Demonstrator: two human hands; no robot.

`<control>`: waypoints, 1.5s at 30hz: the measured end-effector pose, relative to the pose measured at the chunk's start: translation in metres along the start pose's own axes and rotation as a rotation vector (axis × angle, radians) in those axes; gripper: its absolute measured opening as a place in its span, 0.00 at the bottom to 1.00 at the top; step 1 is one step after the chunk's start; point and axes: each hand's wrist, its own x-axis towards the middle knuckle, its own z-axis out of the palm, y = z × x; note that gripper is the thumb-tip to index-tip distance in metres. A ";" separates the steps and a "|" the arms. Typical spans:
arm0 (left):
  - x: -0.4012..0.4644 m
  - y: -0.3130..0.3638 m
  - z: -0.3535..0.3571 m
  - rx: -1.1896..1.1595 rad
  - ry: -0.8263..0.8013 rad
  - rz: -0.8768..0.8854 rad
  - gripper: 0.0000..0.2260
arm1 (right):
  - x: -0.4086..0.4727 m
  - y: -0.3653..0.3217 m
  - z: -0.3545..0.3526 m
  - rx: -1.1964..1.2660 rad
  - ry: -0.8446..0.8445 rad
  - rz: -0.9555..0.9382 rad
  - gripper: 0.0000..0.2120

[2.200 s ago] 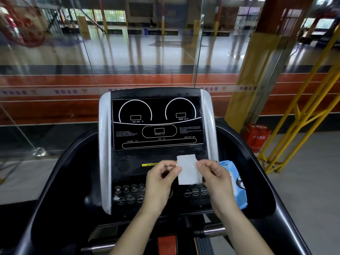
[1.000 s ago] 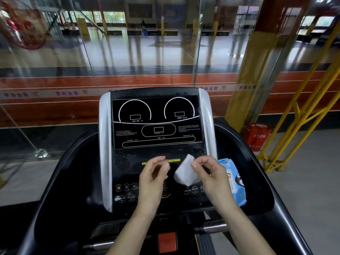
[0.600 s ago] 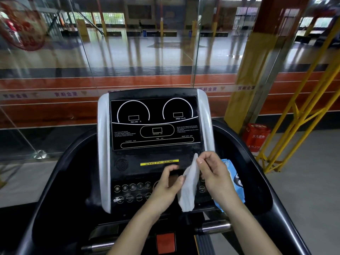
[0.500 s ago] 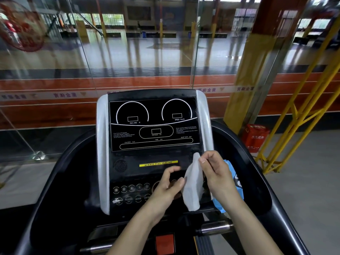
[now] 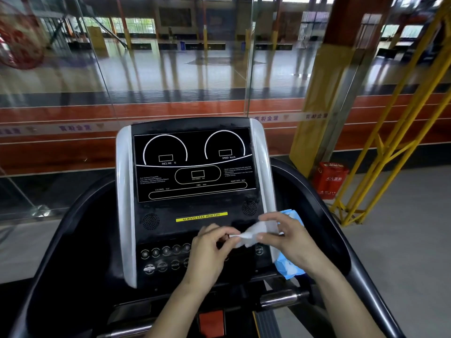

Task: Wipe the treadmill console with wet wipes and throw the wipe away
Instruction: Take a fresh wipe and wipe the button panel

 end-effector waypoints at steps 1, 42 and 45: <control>0.001 -0.001 0.001 0.044 0.016 0.015 0.05 | 0.001 0.004 0.002 -0.120 0.002 -0.020 0.17; -0.025 -0.034 0.040 0.270 -0.118 0.070 0.14 | -0.001 0.102 0.040 0.117 0.543 0.045 0.13; -0.021 -0.042 0.037 0.435 -0.091 0.163 0.16 | 0.006 0.090 0.041 -0.195 0.605 -0.299 0.04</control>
